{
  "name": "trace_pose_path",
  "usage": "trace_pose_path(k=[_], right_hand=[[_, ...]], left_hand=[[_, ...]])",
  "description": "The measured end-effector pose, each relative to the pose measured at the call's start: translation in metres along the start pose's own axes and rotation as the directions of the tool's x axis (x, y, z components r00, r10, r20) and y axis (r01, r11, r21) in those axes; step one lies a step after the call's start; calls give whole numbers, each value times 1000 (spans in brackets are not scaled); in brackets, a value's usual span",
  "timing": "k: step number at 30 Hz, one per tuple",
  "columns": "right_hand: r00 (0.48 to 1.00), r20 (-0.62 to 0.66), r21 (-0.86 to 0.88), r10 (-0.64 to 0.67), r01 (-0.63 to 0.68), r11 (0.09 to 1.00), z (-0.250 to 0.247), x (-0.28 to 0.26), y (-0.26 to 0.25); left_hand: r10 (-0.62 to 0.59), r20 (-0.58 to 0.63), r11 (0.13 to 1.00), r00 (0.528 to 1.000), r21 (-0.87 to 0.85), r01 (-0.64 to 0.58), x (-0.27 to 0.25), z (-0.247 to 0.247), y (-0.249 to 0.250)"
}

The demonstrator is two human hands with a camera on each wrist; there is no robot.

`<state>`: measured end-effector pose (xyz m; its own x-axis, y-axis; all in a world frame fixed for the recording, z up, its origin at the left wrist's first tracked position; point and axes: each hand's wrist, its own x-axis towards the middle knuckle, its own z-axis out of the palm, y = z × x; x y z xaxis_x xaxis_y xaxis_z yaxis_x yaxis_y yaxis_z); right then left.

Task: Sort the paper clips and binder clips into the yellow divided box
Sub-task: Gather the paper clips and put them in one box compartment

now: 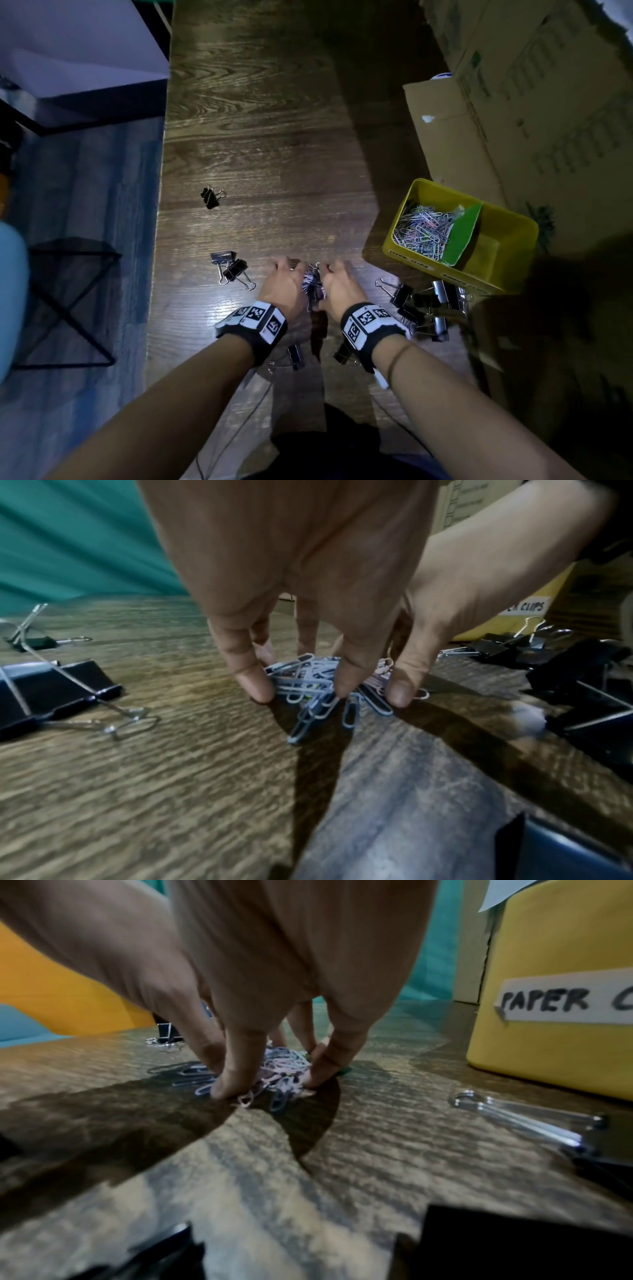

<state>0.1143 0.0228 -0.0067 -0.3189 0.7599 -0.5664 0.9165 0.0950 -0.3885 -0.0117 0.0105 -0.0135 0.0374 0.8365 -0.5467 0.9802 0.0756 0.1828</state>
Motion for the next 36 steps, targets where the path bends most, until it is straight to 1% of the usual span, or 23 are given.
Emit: trace_pose_path(k=[2, 4, 6, 9, 11, 13, 14, 16, 18, 19, 21, 24, 25, 26, 29, 31, 33, 36], right_hand=[[999, -35, 31, -4, 5, 999, 3, -1, 3], [997, -67, 102, 44, -37, 994, 6, -3, 5], [992, -90, 168, 88, -72, 983, 7, -5, 7], [983, -77, 288, 166, -137, 948, 6, -5, 10], [974, -68, 402, 217, -173, 899, 6, -5, 13], [962, -93, 511, 258, -176, 841, 4, -5, 17], [958, -98, 539, 268, -175, 824, 1, -5, 18], [958, -102, 582, 268, -162, 797, -4, -6, 20], [958, -113, 627, 263, -136, 767, -9, -8, 21], [955, -139, 636, 263, -117, 763, -11, -8, 22], [943, -179, 664, 282, -95, 742, -16, -10, 25], [918, -201, 733, 341, -89, 674, -22, -13, 31], [910, -210, 752, 357, -83, 654, -24, -15, 33], [906, -223, 772, 360, -62, 633, -26, -17, 35], [907, -240, 830, 347, 7, 557, -35, -24, 43], [904, -244, 877, 352, 50, 478, -45, -34, 49], [893, -258, 909, 369, 95, 405, -53, -44, 55], [866, -277, 928, 417, 129, 348, -64, -60, 63]], left_hand=[[56, -34, 998, 998, -1, -56, -1, 1, -2], [124, -88, 990, 988, -52, -129, -3, 1, -6], [158, -103, 983, 982, -78, -166, -4, -1, -11], [120, -93, 980, 989, -151, -133, -2, -5, -16], [98, -96, 964, 991, -237, -119, 1, -8, -19], [59, -79, 938, 995, -336, -83, 3, -12, -22], [28, -54, 910, 998, -411, -48, 6, -12, -26], [-32, 16, 814, 999, -580, 35, 11, -13, -32], [-78, 65, 720, 995, -687, 101, 15, -14, -40], [-90, 80, 683, 993, -720, 120, 16, -15, -43], [-95, 78, 620, 992, -775, 120, 16, -17, -47], [-120, 73, 436, 990, -892, 118, 11, -20, -49], [-122, 71, 385, 990, -916, 113, 8, -22, -49], [-116, 70, 353, 991, -929, 107, 6, -24, -50], [-70, 53, 313, 996, -947, 73, -2, -37, -49], [-59, 32, 291, 998, -956, 48, -5, -48, -45], [-37, 13, 270, 999, -963, 23, -6, -64, -39], [32, -30, 237, 999, -971, -37, -4, -89, -16]])
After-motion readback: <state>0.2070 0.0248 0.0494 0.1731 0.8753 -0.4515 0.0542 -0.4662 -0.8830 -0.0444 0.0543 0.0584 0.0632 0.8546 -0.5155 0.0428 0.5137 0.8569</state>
